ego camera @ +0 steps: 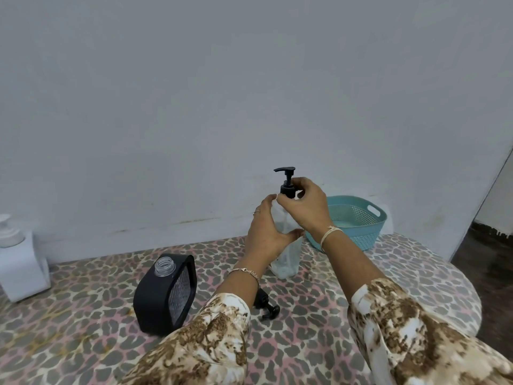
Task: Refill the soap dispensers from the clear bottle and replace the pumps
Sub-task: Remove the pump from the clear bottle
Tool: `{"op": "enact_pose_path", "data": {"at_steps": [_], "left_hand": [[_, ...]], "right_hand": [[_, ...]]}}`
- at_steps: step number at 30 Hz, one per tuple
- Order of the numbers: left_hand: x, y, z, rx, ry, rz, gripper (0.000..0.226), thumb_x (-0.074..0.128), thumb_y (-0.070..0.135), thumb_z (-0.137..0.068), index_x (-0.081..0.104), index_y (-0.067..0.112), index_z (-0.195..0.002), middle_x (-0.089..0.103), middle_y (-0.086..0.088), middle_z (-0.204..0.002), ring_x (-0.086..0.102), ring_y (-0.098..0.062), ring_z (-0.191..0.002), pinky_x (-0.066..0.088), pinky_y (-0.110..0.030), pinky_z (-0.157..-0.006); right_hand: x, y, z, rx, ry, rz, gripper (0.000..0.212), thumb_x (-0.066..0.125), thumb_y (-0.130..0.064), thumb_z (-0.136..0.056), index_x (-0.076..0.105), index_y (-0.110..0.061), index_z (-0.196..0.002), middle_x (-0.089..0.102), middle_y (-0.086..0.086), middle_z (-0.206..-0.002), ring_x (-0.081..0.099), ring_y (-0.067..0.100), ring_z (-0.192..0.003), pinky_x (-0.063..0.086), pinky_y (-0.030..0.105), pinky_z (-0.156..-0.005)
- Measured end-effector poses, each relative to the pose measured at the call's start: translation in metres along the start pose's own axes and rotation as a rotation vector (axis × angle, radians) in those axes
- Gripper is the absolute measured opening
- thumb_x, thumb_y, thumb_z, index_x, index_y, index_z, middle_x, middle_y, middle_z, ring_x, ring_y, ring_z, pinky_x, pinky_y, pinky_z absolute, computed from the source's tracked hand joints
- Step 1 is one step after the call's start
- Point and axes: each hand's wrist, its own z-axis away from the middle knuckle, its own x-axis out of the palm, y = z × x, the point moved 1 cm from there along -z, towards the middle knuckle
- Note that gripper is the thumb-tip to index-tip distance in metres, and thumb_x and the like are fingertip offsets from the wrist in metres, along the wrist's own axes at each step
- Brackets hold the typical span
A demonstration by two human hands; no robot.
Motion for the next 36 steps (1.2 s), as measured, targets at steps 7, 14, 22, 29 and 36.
{"op": "enact_pose_path", "data": {"at_steps": [7,14,22,29,36], "left_hand": [[-0.001,0.002,0.0,-0.008,-0.006,0.035,0.096,0.087,0.039,-0.065,0.03,0.032,-0.142,0.043,0.005,-0.143,0.044,-0.015,-0.13,0.039,-0.023,-0.089],[0.0,0.0,-0.001,-0.013,-0.007,0.016,0.099,0.086,0.042,-0.063,0.029,0.03,-0.143,0.042,0.004,-0.144,0.043,-0.016,-0.131,0.043,-0.028,-0.095],[-0.001,0.002,-0.001,-0.032,-0.022,-0.004,0.102,0.087,0.043,-0.061,0.027,0.031,-0.143,0.042,0.002,-0.145,0.044,-0.019,-0.132,0.046,-0.038,-0.102],[-0.005,0.01,0.002,-0.028,-0.046,-0.09,0.1,0.084,0.051,-0.056,0.032,0.028,-0.138,0.052,0.003,-0.133,0.052,-0.019,-0.121,0.05,-0.045,-0.094],[-0.024,0.021,0.005,0.025,-0.075,-0.202,0.103,0.086,0.051,-0.056,0.036,0.017,-0.14,0.047,-0.004,-0.141,0.043,-0.025,-0.133,0.043,-0.043,-0.104]], "right_hand": [[-0.001,0.004,-0.003,0.012,0.071,0.033,0.03,0.079,-0.033,-0.072,0.066,-0.018,-0.094,0.062,-0.016,-0.082,0.055,-0.001,-0.071,0.038,0.015,-0.062],[-0.005,0.002,-0.002,-0.047,0.03,0.0,0.016,0.075,-0.025,-0.077,0.067,-0.024,-0.092,0.064,-0.015,-0.081,0.052,0.006,-0.066,0.042,0.015,-0.062],[-0.009,-0.003,-0.001,-0.087,-0.009,-0.011,0.028,0.075,-0.018,-0.077,0.067,-0.019,-0.104,0.067,-0.01,-0.084,0.064,0.005,-0.081,0.046,0.016,-0.07],[-0.024,-0.031,-0.009,-0.107,0.045,-0.118,0.024,0.071,-0.014,-0.082,0.063,-0.02,-0.104,0.066,-0.006,-0.085,0.066,0.015,-0.088,0.053,0.029,-0.086],[-0.035,-0.061,-0.01,-0.189,0.183,-0.155,0.025,0.071,-0.018,-0.084,0.066,-0.016,-0.109,0.065,-0.014,-0.082,0.061,-0.001,-0.071,0.054,0.021,-0.079]]}}
